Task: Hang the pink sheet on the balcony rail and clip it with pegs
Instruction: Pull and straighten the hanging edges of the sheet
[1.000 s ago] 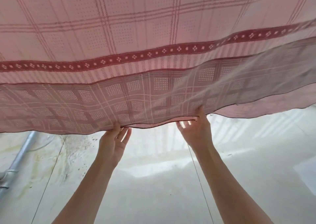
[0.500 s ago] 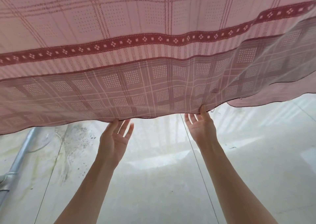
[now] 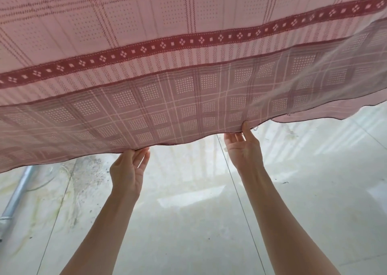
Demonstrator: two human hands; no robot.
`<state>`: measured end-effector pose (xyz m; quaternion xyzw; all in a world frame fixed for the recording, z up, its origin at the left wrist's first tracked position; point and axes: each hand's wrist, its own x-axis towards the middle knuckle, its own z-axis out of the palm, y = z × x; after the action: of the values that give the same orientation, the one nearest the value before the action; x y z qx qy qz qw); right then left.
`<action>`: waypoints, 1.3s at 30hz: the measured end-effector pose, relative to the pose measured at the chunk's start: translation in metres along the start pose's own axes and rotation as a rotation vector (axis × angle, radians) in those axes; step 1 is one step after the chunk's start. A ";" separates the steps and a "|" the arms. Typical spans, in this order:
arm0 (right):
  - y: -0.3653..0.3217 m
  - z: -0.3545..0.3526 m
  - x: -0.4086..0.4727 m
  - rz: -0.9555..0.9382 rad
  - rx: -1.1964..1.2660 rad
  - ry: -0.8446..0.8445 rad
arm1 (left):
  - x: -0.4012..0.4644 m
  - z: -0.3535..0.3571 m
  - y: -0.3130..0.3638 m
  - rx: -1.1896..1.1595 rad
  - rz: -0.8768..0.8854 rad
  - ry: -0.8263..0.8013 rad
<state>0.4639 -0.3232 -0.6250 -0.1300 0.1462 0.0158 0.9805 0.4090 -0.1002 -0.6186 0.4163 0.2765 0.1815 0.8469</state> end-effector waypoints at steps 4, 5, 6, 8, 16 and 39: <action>-0.001 -0.006 -0.002 0.025 0.038 0.051 | -0.006 0.002 -0.005 -0.029 -0.007 0.016; -0.002 -0.007 -0.002 0.032 0.040 0.063 | -0.006 0.002 -0.005 -0.041 -0.013 0.011; -0.003 -0.008 -0.001 0.036 0.035 0.071 | -0.007 0.001 -0.006 -0.052 -0.018 0.005; -0.005 -0.009 -0.001 0.041 0.021 0.077 | -0.008 0.002 -0.006 -0.092 -0.030 0.001; 0.002 -0.018 -0.015 0.014 0.050 0.070 | -0.020 0.012 -0.013 -0.326 -0.140 -0.107; -0.065 -0.005 -0.011 -0.073 -0.085 -0.063 | -0.042 0.064 -0.051 -0.057 -0.166 -0.156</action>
<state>0.4564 -0.3866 -0.6100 -0.1765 0.1096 -0.0097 0.9781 0.4202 -0.1920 -0.6145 0.3806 0.2382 0.0854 0.8894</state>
